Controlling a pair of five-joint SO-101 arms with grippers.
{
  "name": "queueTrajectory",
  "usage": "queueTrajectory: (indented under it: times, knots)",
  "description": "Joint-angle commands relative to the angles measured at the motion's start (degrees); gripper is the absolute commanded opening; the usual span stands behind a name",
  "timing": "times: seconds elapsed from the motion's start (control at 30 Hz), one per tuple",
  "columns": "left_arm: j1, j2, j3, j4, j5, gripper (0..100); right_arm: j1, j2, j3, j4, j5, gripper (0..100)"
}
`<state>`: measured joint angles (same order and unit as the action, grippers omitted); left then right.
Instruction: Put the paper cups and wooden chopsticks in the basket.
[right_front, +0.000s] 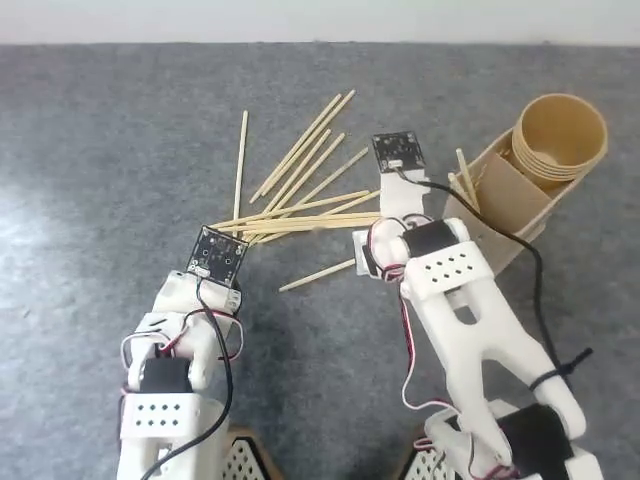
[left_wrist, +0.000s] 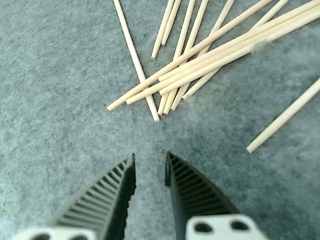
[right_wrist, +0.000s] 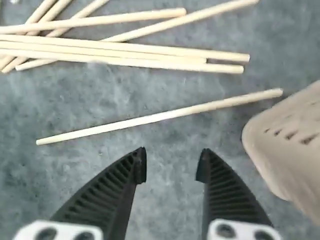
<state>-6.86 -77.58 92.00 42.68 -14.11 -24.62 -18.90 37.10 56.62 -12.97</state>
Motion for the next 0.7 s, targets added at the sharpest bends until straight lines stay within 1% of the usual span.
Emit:
queueTrajectory:
  times: [0.0,0.17,0.23,0.37,0.67]
  knots:
    - [-0.09,-0.35,-0.31,-1.41,0.44,10,-0.13,-1.27,-0.53,-0.92,-2.20,12.7]
    - [-0.09,-0.35,-0.31,-1.23,0.44,10,0.75,-1.27,-0.53,-1.71,-2.29,12.4]
    - [-0.09,-0.35,-0.31,-1.23,0.53,10,-0.04,-0.75,-0.09,-1.89,-2.29,12.4]
    - [-0.09,-0.35,-0.31,-1.23,0.53,10,-0.84,3.74,-0.53,-2.15,-3.69,12.4]
    - [-0.09,-0.35,-0.31,-1.23,0.53,10,-0.75,12.79,-1.93,-3.74,-3.78,12.4]
